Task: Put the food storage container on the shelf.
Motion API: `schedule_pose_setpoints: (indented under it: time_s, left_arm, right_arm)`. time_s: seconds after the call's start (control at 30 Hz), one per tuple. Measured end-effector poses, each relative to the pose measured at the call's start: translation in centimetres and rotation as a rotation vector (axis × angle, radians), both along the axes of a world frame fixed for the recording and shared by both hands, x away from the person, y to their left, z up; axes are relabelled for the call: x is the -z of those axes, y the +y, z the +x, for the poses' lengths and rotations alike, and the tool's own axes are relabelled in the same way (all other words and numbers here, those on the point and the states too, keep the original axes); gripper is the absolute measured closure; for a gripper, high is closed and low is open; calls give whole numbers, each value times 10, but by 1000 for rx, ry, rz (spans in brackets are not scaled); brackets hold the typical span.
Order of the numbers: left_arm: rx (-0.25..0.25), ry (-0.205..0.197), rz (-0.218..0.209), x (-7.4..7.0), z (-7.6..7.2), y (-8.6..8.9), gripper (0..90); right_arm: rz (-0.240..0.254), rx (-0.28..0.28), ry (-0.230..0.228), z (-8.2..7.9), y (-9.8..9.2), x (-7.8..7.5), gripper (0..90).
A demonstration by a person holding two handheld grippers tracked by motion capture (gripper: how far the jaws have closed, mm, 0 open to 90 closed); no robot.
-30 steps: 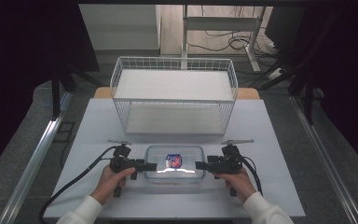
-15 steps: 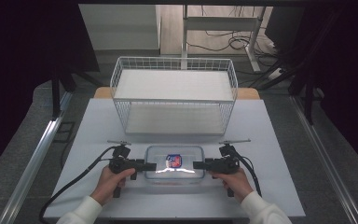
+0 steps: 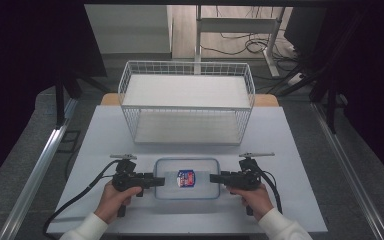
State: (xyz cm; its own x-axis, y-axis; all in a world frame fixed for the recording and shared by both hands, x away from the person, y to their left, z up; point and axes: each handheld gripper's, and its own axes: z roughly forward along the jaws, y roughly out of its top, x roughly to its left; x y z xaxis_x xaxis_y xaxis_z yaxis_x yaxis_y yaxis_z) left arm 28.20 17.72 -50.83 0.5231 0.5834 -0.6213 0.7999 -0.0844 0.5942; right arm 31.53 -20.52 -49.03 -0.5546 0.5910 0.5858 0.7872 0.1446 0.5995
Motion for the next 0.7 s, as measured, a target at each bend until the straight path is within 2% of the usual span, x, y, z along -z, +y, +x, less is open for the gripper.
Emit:
schedule_pose_setpoints:
  time_s: [0.27, 0.5, 0.7]
  left_arm:
    - [-8, -39, -1, -7, -10, 1, 474]
    - [-20, -41, 2, -9, -12, 0, 478]
    - [-21, -58, 1, -13, -14, 0, 488]
  right_arm:
    - [5, 20, -20, -9, -2, -5, 481]
    - [-4, 34, -29, -13, 0, -7, 483]
    - [0, 40, -37, -14, 0, -10, 483]
